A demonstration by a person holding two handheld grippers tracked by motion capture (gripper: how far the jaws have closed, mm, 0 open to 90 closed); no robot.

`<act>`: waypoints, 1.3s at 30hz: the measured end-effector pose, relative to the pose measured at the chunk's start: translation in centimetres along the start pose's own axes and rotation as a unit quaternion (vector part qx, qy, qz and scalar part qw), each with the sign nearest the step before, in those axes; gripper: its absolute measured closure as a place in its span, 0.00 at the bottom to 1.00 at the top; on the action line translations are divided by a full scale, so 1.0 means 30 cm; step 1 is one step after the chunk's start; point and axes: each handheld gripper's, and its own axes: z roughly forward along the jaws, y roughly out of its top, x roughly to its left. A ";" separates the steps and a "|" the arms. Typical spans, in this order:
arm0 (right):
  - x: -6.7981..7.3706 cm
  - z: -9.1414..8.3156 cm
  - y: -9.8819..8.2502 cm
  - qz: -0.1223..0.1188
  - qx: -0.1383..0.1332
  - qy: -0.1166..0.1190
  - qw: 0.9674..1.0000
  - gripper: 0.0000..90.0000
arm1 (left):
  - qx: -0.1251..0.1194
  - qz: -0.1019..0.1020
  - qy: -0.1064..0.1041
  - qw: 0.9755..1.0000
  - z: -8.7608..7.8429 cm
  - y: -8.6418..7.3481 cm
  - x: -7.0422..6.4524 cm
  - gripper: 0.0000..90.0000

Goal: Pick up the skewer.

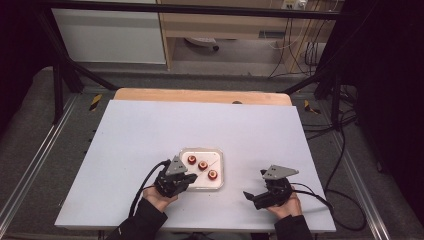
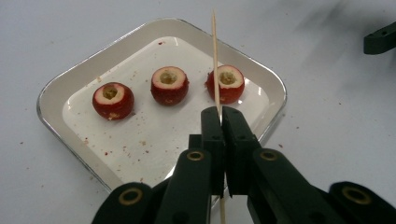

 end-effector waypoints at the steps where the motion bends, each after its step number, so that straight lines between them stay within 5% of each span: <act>1: 0.005 0.003 0.002 -0.003 -0.001 0.000 1.000 0.01 | 0.001 0.002 -0.001 1.000 -0.001 0.002 -0.002 0.98; 11: 0.054 0.029 0.049 -0.060 0.018 -0.009 0.998 0.02 | 0.022 0.026 -0.019 0.999 0.001 0.032 -0.013 0.98; 22: 0.108 0.047 0.121 -0.136 0.032 -0.023 0.990 0.07 | 0.052 0.060 -0.031 0.996 0.021 0.066 -0.031 0.98; 35: 0.162 0.057 0.179 -0.232 0.051 -0.026 0.971 0.27 | 0.068 0.080 -0.049 0.993 0.048 0.108 -0.059 0.98; 39: 0.175 0.063 0.187 -0.264 0.059 -0.037 0.962 0.30 | 0.075 0.090 -0.055 0.992 0.061 0.121 -0.074 0.98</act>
